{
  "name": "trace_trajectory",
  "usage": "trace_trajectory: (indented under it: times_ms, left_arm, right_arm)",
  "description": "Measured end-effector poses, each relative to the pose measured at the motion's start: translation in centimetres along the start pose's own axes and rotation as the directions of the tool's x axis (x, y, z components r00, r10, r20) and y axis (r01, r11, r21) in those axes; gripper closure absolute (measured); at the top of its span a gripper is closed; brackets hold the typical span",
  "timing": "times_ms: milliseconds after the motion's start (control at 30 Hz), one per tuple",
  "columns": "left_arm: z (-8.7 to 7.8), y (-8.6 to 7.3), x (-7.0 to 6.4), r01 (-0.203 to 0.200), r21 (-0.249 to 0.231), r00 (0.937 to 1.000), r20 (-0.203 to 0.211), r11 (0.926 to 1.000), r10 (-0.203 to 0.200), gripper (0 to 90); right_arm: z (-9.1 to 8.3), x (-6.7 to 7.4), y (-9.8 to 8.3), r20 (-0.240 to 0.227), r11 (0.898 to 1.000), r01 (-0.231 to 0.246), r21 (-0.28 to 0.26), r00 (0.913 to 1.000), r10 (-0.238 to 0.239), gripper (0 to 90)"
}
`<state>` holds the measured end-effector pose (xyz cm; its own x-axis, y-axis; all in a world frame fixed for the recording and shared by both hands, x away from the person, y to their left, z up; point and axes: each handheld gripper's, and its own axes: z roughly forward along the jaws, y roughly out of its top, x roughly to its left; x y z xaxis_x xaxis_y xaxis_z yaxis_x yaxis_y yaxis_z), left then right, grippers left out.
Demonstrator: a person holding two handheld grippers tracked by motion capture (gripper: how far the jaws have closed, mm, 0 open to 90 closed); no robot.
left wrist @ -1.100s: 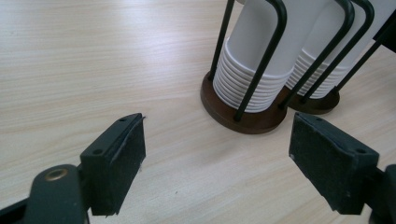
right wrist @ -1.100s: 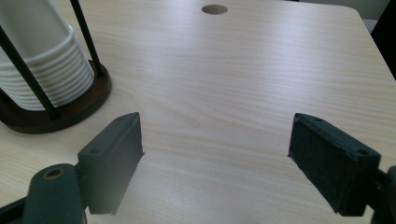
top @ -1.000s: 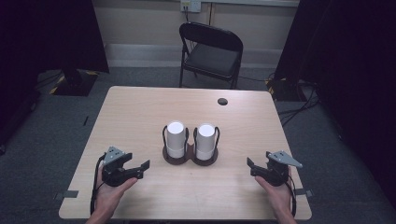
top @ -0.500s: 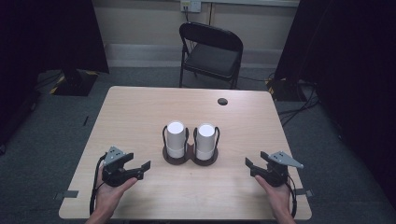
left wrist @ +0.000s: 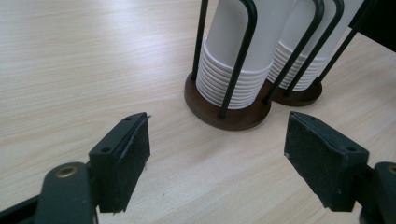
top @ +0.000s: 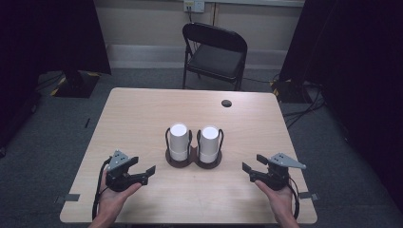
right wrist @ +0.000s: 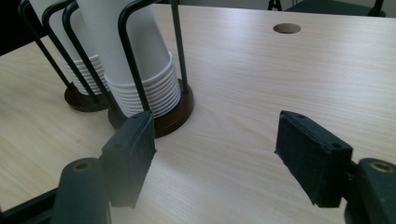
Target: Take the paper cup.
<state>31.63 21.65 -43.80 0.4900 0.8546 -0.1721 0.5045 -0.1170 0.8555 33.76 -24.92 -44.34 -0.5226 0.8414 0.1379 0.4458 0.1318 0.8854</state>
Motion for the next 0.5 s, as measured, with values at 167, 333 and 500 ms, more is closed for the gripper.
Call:
trace_trajectory:
  times_ms: [167,333,500]
  left_arm:
    - [-0.1,0.0,0.0,-0.003,-0.003,1.0000,-0.002,1.0000,0.003,21.9]
    - [0.0,0.0,-0.2,-0.005,0.000,1.0000,0.000,1.0000,0.005,21.9]
    - [0.0,0.1,-0.2,-0.008,0.004,1.0000,-0.001,1.0000,0.008,22.9]
  right_arm:
    - [0.4,0.3,0.3,-0.017,1.000,0.011,0.010,0.9998,-0.011,29.9]
    - [0.7,0.6,0.8,-0.067,1.000,0.015,0.019,0.9976,-0.014,35.0]
    - [0.5,0.9,1.5,-0.079,1.000,0.025,0.000,0.9966,-0.025,34.6]
